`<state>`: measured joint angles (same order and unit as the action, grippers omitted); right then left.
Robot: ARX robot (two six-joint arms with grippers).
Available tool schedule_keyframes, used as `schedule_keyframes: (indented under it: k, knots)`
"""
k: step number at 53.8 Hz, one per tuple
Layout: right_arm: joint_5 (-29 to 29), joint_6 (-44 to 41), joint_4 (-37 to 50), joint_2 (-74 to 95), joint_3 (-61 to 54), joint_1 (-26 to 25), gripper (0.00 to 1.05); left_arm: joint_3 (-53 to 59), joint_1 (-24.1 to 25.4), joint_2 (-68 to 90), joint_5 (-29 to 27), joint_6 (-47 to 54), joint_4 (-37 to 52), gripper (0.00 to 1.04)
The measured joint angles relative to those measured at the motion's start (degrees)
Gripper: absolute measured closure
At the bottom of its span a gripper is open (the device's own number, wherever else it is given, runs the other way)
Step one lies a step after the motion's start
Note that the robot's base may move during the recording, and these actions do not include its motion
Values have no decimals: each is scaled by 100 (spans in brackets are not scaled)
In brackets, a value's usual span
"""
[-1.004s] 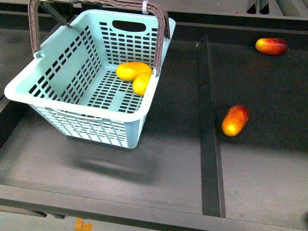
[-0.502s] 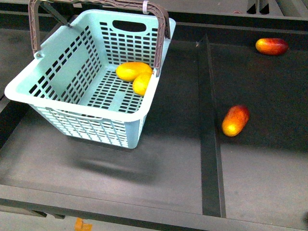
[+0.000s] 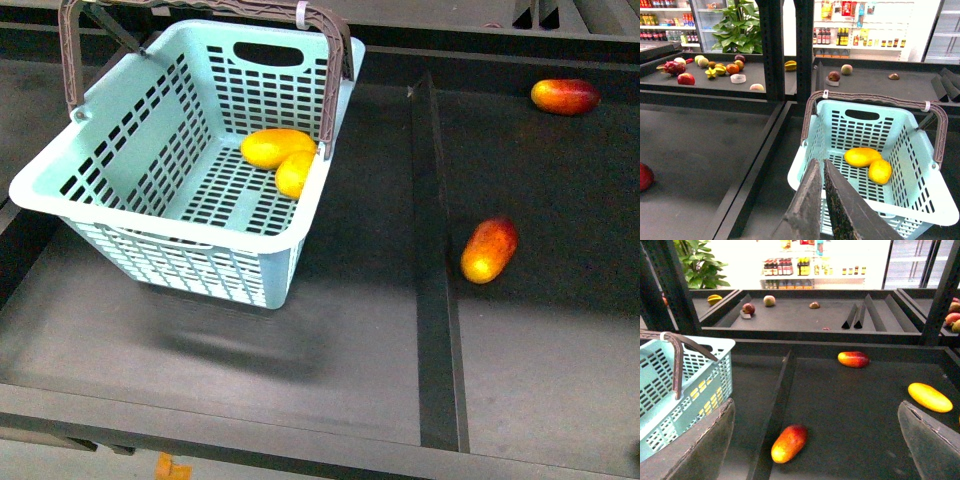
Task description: Pick lemon and mango into basket
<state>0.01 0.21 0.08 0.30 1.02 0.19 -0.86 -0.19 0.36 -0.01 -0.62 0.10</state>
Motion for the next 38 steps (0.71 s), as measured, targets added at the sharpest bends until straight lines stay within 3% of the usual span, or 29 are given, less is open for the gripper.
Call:
schedule_keyframes:
  k: [13, 24, 29, 38]
  knots:
    - [0, 0, 0, 0, 0, 0, 9, 0, 0, 0, 0, -4, 0, 100]
    - [0, 0, 0, 0, 0, 0, 9, 0, 0, 0, 0, 0, 0, 63]
    - [0, 0, 0, 0, 0, 0, 9, 0, 0, 0, 0, 0, 0, 39]
    - [0, 0, 0, 0, 0, 0, 9, 0, 0, 0, 0, 0, 0, 8]
